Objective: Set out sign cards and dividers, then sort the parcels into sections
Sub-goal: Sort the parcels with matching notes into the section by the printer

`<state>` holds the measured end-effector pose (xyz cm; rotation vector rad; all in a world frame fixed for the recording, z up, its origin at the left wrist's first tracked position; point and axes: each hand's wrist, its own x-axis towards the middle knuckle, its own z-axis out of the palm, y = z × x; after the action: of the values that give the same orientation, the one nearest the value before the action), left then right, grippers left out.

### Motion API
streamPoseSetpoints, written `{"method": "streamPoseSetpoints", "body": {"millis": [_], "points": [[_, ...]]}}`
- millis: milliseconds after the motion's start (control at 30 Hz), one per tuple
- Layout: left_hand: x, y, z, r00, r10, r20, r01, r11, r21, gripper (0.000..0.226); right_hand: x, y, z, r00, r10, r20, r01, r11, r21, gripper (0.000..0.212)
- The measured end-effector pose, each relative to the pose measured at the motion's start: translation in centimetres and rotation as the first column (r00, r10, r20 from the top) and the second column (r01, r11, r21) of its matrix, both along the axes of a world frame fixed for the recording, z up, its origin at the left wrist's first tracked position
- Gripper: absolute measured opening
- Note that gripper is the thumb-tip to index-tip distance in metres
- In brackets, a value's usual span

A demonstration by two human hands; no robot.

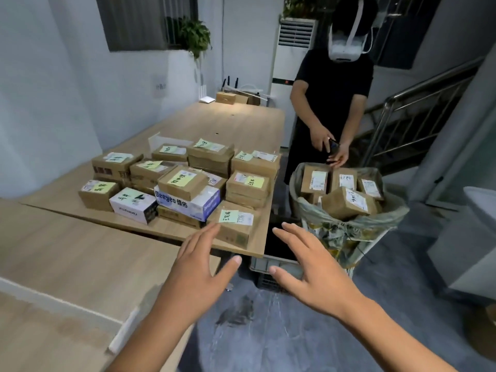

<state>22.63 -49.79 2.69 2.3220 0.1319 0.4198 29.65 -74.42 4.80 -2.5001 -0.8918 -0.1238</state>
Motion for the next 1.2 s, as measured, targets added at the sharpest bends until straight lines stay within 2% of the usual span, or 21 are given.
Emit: {"method": "streamPoseSetpoints", "body": {"millis": [300,500,667,800,933,1100,1200], "points": [[19.7,-5.1,-1.1,0.967,0.23,-0.105,-0.236,0.97,-0.05,0.079,24.0,-4.3,-1.4,0.977,0.199,-0.079,-0.208,0.97,-0.13,0.077],[29.9,-4.7,-5.3,0.923,0.359,-0.137,-0.373,0.923,-0.091,0.081,38.9,-0.3,-4.8,0.939,0.279,-0.199,-0.31,0.939,-0.146,0.08],[38.8,-3.1,-10.7,0.905,0.393,-0.165,-0.41,0.908,-0.088,0.096,50.1,4.9,-9.6,0.905,0.317,-0.286,-0.375,0.909,-0.18,0.084],[43.4,-3.2,-13.6,0.871,0.414,-0.265,-0.468,0.863,-0.193,0.104,55.6,7.9,-11.9,0.851,0.382,-0.359,-0.464,0.869,-0.174,0.077],[46.5,-3.7,-15.2,0.844,0.435,-0.314,-0.515,0.819,-0.251,0.11,58.6,9.5,-13.6,0.834,0.453,-0.315,-0.523,0.832,-0.188,0.078],[49.0,-4.3,-17.7,0.82,0.444,-0.361,-0.545,0.798,-0.255,0.126,59.8,10.4,-15.9,0.806,0.438,-0.398,-0.525,0.839,-0.139,0.079],[50.2,-4.8,-18.4,0.814,0.468,-0.345,-0.564,0.78,-0.271,0.121,59.9,10.6,-16.8,0.768,0.469,-0.435,-0.551,0.831,-0.077,0.081]]}}
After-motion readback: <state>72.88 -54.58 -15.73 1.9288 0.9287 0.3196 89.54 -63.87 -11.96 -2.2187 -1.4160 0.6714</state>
